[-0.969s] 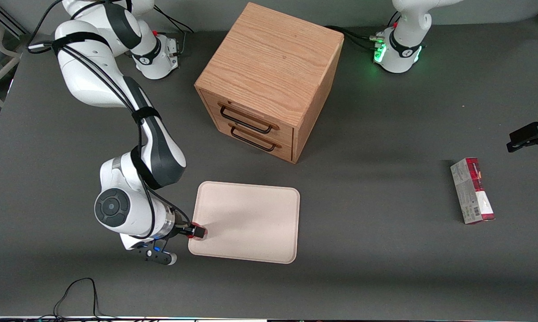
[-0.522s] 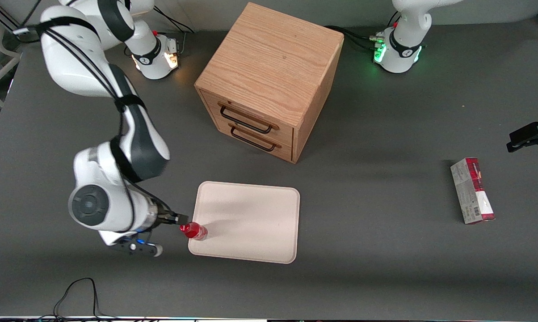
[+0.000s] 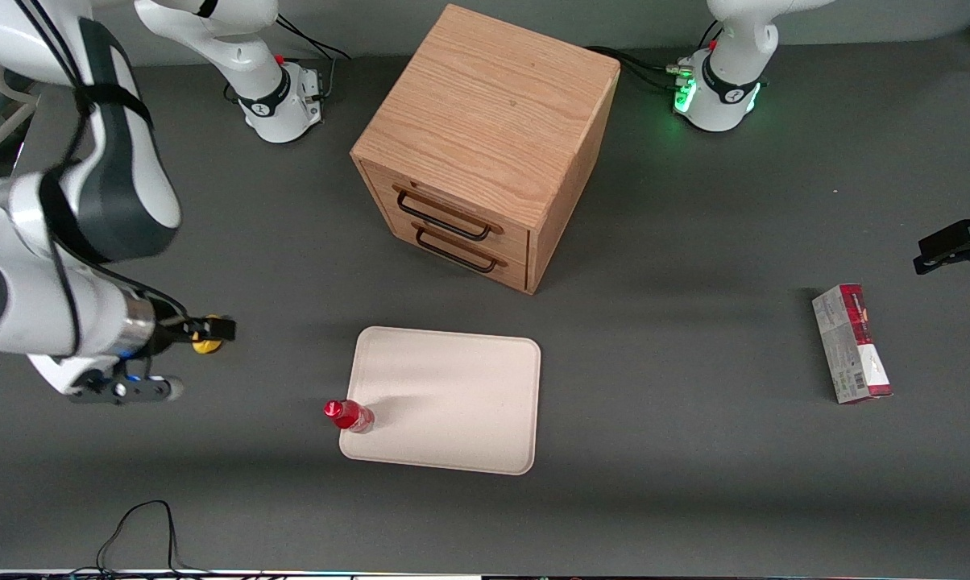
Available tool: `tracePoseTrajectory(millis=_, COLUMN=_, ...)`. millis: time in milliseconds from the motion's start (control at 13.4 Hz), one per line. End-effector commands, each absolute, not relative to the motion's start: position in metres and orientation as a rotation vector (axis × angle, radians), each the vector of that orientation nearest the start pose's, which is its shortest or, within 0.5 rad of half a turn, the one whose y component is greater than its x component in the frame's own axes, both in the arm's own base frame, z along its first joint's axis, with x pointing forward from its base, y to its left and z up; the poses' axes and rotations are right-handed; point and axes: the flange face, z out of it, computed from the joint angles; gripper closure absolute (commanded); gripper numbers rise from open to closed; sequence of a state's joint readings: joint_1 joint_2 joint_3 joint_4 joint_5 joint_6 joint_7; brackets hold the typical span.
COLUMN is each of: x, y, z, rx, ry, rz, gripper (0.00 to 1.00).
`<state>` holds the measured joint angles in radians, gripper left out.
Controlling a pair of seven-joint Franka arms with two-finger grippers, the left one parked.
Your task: Place coke bottle on tray
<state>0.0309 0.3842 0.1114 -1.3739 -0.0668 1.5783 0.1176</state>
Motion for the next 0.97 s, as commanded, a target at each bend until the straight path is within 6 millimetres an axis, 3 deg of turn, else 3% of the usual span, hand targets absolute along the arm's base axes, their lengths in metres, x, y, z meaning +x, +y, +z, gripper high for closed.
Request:
tracePoseTrajectory(millis=0, x=0.594, y=0.058, z=0.496, rx=-3.175, ry=-0.136, rz=0.254, gripper=0.0)
tracePoseTrajectory(millis=149, x=0.575, y=0.058, z=0.494, rx=-3.171, ry=-0.137, rz=0.211, gripper=0.0)
tracePoseTrajectory(millis=447, x=0.571, y=0.062, z=0.505, rx=-3.167, ry=-0.107, rz=0.196, gripper=0.0)
tracePoseTrajectory(millis=894, x=0.569, y=0.057, z=0.555, rx=-3.127, ry=-0.087, rz=0.222, gripper=0.0)
